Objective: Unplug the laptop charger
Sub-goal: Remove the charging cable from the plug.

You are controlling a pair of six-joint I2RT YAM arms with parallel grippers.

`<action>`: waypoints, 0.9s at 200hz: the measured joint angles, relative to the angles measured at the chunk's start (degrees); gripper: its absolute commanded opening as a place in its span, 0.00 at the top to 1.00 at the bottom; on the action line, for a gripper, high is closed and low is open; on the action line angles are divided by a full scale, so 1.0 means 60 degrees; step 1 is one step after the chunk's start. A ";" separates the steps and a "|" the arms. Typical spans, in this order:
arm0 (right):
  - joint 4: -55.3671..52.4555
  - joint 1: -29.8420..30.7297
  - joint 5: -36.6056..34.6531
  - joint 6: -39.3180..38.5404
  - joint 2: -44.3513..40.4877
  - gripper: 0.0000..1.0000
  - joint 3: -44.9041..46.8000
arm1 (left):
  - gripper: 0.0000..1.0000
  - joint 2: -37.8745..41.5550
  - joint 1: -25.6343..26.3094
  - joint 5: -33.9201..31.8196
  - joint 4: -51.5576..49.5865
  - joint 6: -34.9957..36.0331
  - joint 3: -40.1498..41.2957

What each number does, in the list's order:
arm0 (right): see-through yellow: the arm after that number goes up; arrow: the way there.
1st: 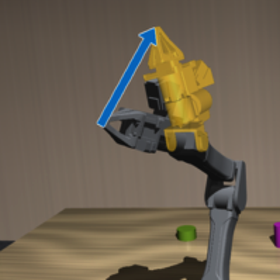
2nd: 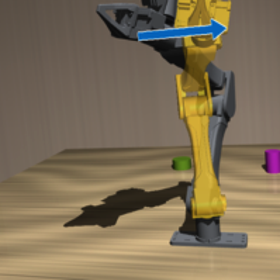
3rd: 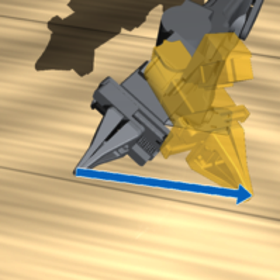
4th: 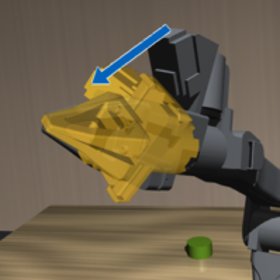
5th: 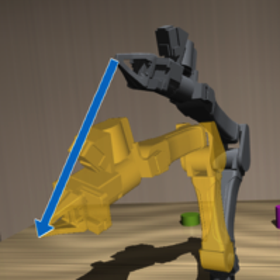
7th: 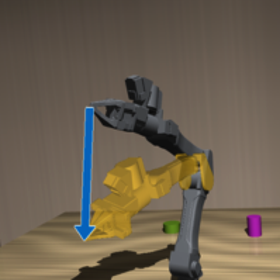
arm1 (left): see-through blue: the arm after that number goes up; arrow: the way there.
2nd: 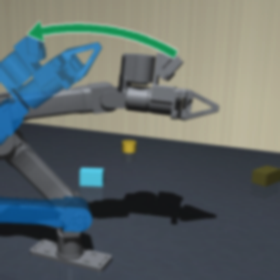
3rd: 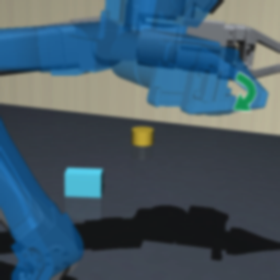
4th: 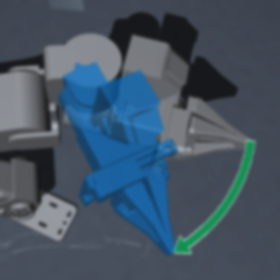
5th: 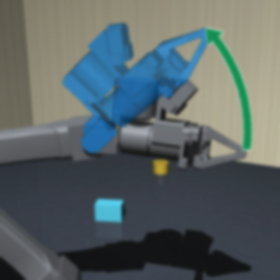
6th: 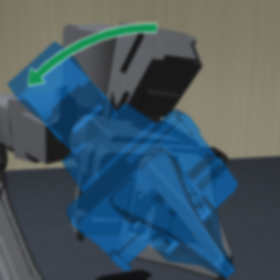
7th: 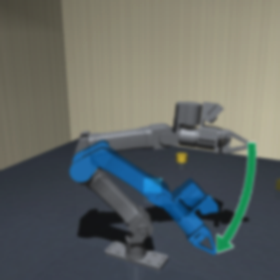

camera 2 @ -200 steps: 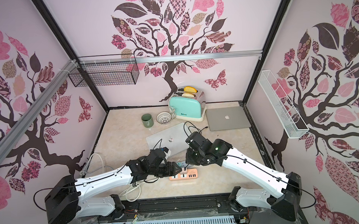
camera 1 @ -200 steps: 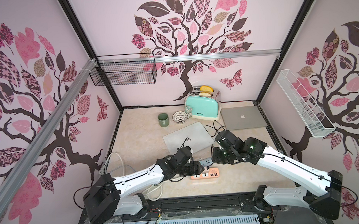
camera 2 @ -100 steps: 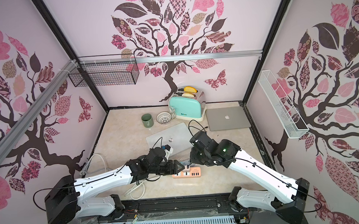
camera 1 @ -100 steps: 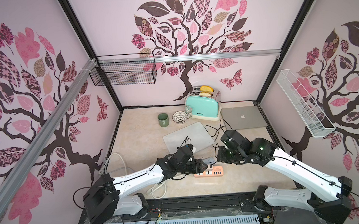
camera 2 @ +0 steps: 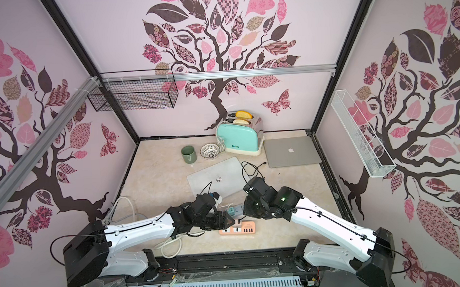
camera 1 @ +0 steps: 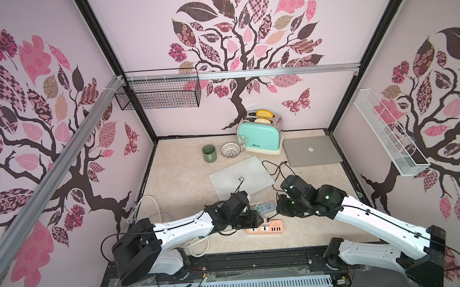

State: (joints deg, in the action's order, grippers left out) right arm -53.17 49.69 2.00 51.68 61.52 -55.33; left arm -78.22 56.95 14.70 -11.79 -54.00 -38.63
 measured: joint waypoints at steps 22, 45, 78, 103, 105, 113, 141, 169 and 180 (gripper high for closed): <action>0.0153 0.0000 0.0102 0.0033 0.0044 1.00 0.0321 | 0.29 -0.0291 0.0124 -0.0055 0.0219 -0.0047 0.0084; 0.0379 -0.0051 0.0102 0.0026 0.0131 1.00 0.0317 | 0.29 -0.0415 0.0182 -0.0142 0.0331 -0.0076 0.0073; 0.0699 -0.0073 0.0193 -0.0040 0.0255 1.00 0.0273 | 0.29 -0.0557 0.0280 -0.0335 0.0306 -0.0091 -0.0055; 0.1104 -0.0073 0.0419 -0.0036 0.0255 1.00 0.0240 | 0.29 -0.0579 0.0375 -0.0495 0.0280 -0.0109 -0.0106; 0.1118 -0.0073 0.0433 -0.0033 0.0255 1.00 0.0240 | 0.29 -0.0583 0.0379 -0.0510 0.0280 -0.0113 -0.0109; 0.1162 -0.0073 0.0488 -0.0025 0.0255 1.00 0.0226 | 0.29 -0.0586 0.0393 -0.0535 0.0280 -0.0117 -0.0117; 0.1308 -0.0073 0.0525 0.0000 0.0251 1.00 -0.0215 | 0.29 -0.0586 0.0415 -0.0579 0.0277 -0.0146 -0.0117; 0.1596 -0.0073 0.0510 0.0109 0.0182 1.00 -0.0641 | 0.29 -0.0590 0.0437 -0.0616 0.0251 -0.0164 -0.0135; 0.1552 -0.0073 0.0444 0.0153 0.0138 1.00 -0.0710 | 0.29 -0.0590 0.0444 -0.0630 0.0211 -0.0164 -0.0153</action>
State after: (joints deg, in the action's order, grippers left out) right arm -43.86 49.25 4.67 52.60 62.35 -59.59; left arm -81.76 59.61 10.92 -10.52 -54.98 -39.55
